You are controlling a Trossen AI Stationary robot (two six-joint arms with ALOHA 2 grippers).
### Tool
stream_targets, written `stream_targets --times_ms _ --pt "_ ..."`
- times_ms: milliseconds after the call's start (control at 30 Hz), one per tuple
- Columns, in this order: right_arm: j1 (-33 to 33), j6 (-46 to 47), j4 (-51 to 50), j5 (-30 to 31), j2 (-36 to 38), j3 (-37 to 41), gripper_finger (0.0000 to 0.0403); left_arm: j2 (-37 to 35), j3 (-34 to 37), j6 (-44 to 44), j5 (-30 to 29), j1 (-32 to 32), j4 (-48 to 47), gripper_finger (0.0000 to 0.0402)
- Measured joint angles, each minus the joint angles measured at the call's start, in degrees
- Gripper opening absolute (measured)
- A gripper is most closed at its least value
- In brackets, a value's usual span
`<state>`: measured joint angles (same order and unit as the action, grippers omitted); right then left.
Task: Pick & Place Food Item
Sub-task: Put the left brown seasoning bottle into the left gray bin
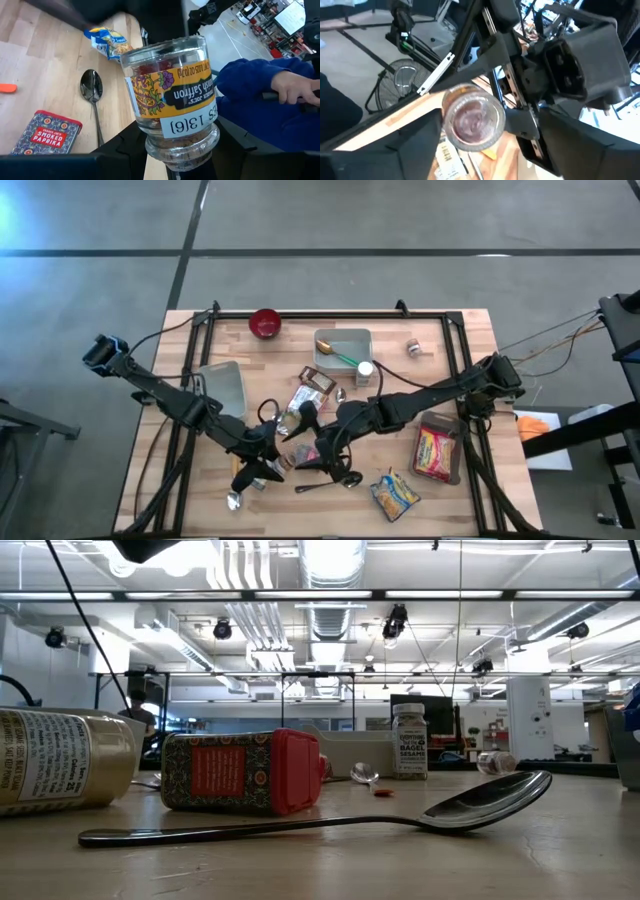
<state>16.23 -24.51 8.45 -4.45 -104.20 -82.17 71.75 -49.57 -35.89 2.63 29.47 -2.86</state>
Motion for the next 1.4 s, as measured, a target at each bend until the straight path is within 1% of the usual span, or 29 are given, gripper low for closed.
stream_targets --times_ms 100,200,367,567,733,833,1167,1400 --pt "0.0 -1.6 -1.0 0.2 0.0 0.0 0.0372 0.0 0.0 0.2 0.0 0.0 0.0 0.0162" --pt "0.2 -2.4 -1.3 0.2 0.0 0.0 0.0384 0.0 0.0 0.9 0.0 0.0 0.0 0.0162" --pt "0.8 -5.8 -1.3 -0.3 0.0 0.0 0.0385 0.0 0.0 1.7 0.7 -0.9 0.0 0.0162" --pt "0.7 -6.2 -1.4 -0.6 0.0 0.0 0.0386 0.0 0.0 2.2 2.1 -1.9 0.0 0.0162" --pt "0.7 -7.1 -1.3 -3.4 0.0 0.0 0.0379 0.0 0.0 2.9 2.6 -2.6 0.3 0.0162" --pt "0.7 -7.2 -1.4 -3.4 0.0 0.1 0.0360 0.0 0.0 2.9 3.0 -2.7 0.4 0.0162" --pt "0.5 -7.1 -0.7 -3.3 0.0 0.1 0.0248 0.0 0.0 4.3 4.7 -3.4 3.1 0.0162" --pt "0.6 -7.0 -0.7 -3.2 0.0 0.1 0.0199 0.0 0.0 4.5 5.1 -3.5 3.2 0.0162"
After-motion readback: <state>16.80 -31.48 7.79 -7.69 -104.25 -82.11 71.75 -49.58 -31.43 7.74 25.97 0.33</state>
